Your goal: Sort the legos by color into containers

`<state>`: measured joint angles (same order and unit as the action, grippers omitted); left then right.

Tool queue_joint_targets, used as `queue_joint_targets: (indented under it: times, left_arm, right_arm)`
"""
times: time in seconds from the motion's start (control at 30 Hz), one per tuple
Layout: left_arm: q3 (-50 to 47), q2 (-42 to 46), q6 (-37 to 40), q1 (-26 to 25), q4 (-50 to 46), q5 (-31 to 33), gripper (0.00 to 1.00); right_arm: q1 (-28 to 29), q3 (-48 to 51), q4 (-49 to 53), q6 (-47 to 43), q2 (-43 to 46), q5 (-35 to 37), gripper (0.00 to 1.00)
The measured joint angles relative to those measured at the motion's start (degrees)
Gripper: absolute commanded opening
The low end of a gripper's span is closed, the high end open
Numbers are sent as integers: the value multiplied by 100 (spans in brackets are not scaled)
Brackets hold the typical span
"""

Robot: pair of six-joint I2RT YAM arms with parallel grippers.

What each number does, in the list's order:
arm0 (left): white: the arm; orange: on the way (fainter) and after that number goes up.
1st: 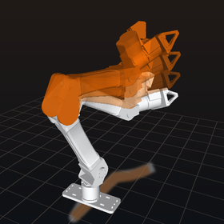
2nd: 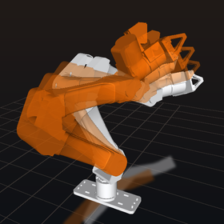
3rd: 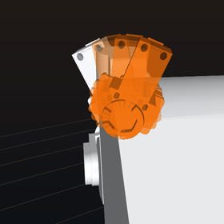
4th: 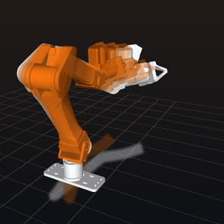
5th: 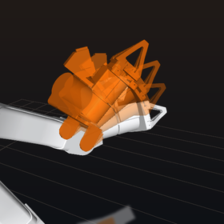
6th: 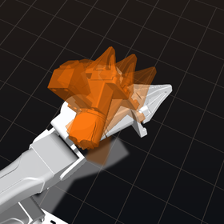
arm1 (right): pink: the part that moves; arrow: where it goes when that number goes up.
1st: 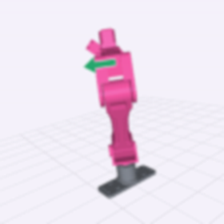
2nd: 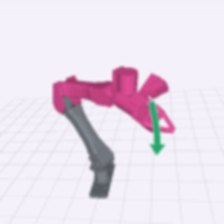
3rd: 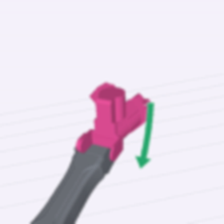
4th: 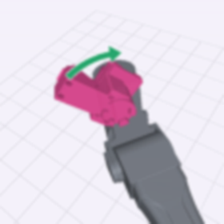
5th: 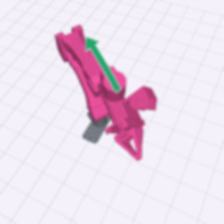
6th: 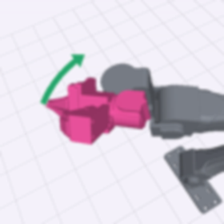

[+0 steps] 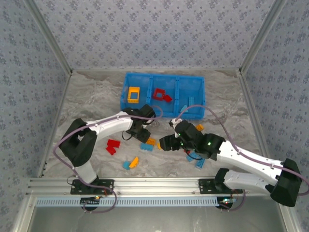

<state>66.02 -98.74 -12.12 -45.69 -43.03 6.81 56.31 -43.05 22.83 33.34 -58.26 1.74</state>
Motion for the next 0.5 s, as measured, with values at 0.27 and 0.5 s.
queue_joint_targets:
  times: [0.27,0.5]
  left_arm:
    - [68,-223,184,0,127,-166,59]
    - [269,-522,280,33,295,-210,35]
  right_arm:
    - [111,11,-55,90,192,-46,73]
    - [162,70,-190,120,214,-90,73]
